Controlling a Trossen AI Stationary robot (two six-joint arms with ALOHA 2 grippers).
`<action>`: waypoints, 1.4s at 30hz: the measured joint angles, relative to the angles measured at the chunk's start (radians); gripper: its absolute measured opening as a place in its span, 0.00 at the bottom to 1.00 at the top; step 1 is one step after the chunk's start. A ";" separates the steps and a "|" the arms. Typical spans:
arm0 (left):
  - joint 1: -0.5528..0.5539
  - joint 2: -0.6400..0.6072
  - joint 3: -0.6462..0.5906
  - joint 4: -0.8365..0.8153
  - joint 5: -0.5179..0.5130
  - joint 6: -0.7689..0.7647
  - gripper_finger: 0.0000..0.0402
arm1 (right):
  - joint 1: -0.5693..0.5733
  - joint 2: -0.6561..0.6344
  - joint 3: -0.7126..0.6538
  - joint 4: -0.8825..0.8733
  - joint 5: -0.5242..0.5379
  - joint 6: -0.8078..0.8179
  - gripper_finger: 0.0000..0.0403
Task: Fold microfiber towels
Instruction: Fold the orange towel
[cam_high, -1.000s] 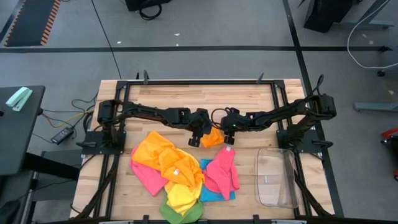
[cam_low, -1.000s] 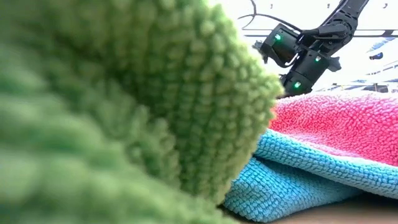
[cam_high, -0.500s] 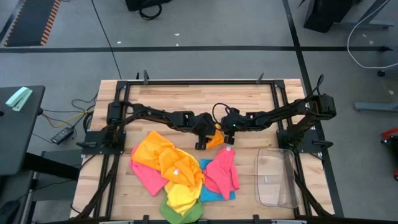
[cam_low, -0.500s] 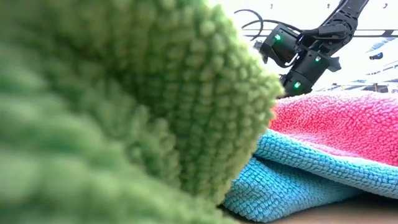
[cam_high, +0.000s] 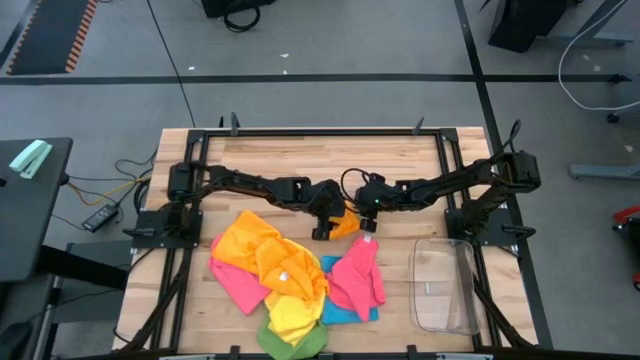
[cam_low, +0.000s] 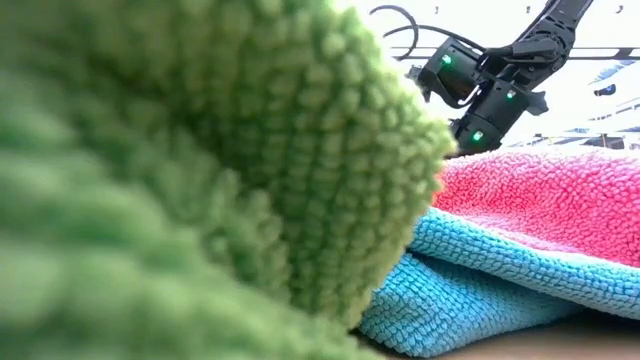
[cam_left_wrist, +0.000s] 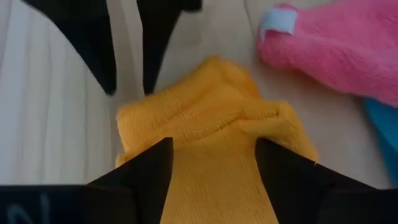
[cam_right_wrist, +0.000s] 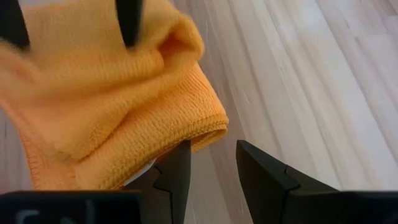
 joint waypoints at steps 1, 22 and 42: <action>0.000 -0.008 0.000 -0.007 0.001 0.003 0.58 | 0.000 0.000 0.000 -0.001 0.000 0.000 0.34; 0.000 -0.032 -0.001 -0.031 0.029 0.189 0.52 | -0.002 -0.037 0.001 -0.162 -0.114 -0.030 0.34; -0.037 0.029 -0.001 0.021 0.145 0.248 0.36 | -0.002 -0.026 0.000 -0.086 -0.176 -0.011 0.34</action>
